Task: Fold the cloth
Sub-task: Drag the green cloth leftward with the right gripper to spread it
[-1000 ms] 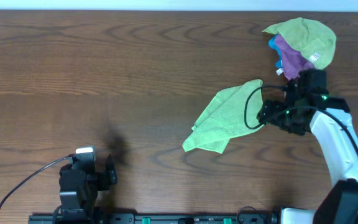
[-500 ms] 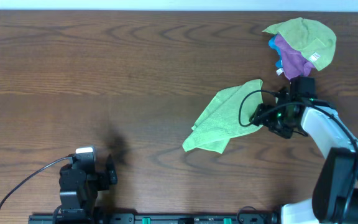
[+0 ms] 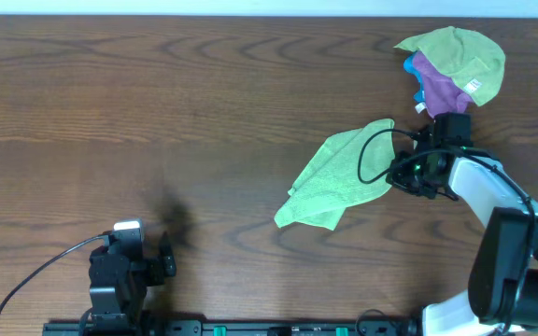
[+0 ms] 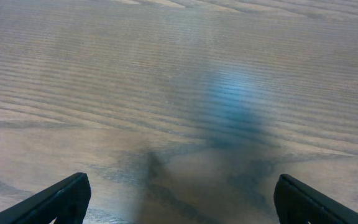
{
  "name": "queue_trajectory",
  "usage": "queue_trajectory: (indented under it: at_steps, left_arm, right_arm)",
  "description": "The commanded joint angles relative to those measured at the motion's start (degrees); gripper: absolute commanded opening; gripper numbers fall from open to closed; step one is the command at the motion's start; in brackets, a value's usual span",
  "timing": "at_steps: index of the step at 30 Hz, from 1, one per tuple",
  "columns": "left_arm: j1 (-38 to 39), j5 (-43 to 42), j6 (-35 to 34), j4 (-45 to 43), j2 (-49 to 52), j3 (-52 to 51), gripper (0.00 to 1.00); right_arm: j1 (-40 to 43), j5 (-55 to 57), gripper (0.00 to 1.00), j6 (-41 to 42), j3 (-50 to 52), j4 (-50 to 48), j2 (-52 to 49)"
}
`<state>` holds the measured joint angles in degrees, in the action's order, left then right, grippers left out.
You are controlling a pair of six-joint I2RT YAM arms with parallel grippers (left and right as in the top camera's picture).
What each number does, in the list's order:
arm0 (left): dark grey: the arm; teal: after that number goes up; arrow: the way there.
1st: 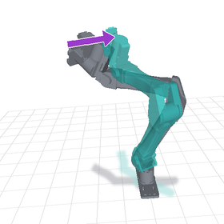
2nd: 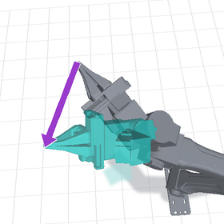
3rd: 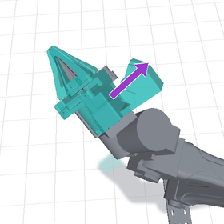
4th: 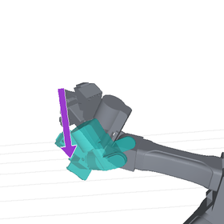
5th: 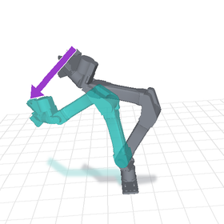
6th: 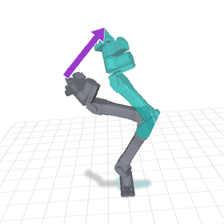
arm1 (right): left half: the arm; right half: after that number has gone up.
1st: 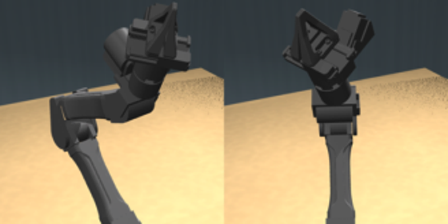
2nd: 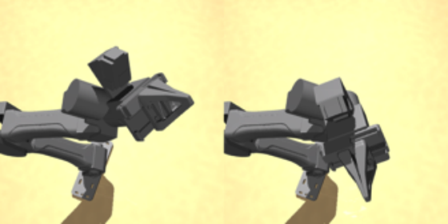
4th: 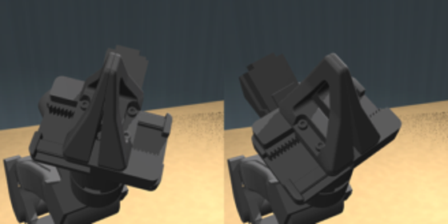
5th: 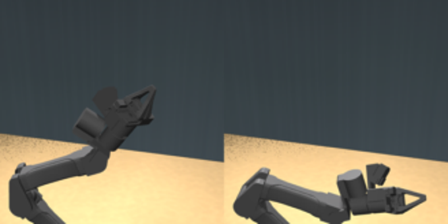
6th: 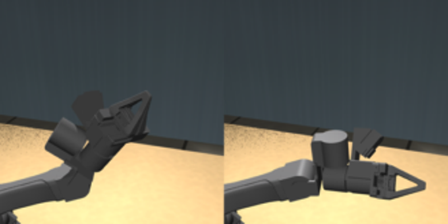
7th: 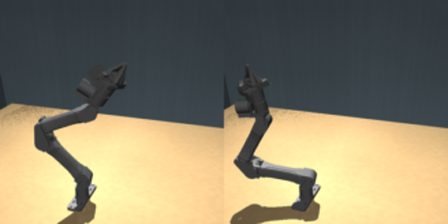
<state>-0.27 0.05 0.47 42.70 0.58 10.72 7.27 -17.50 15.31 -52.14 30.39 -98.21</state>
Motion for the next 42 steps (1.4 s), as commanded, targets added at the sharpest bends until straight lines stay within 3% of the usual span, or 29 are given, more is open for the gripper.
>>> queue_trajectory:
  at_steps: [1,10,15,20,25,29,34,42]
  left_arm:
    - [-0.02,0.55,0.85,0.7,-0.37,-1.25,0.95]
    - [-0.02,0.55,0.85,0.7,-0.37,-1.25,0.95]
    - [-0.02,0.55,0.85,0.7,-0.37,-1.25,0.95]
    - [-0.02,0.55,0.85,0.7,-0.37,-1.25,0.95]
    - [-0.02,0.55,0.85,0.7,-0.37,-1.25,0.95]
    - [-0.02,0.55,0.85,0.7,-0.37,-1.25,0.95]
    - [-0.02,0.55,0.85,0.7,-0.37,-1.25,0.95]
    - [-0.02,0.55,0.85,0.7,-0.37,-1.25,0.95]
  right_arm:
    - [-0.59,-3.72,0.01,-2.78,-2.84,-0.22,2.47]
    - [-9.55,-7.58,0.01,-2.69,-14.19,-2.01,6.69]
    - [-16.65,-6.49,0.01,1.33,-16.41,-12.44,4.74]
    - [-22.67,-6.91,0.01,6.86,-20.02,-23.32,-4.44]
    - [-29.68,-9.55,0.01,8.94,-33.83,-29.62,-22.25]
    - [-34.18,-11.21,0.01,9.03,-50.27,-28.44,-34.56]
    - [-37.75,-14.32,0.01,7.3,-65.55,-25.38,-42.07]
    - [-39.8,-13.4,0.01,2.58,-70.86,-14.53,-42.25]
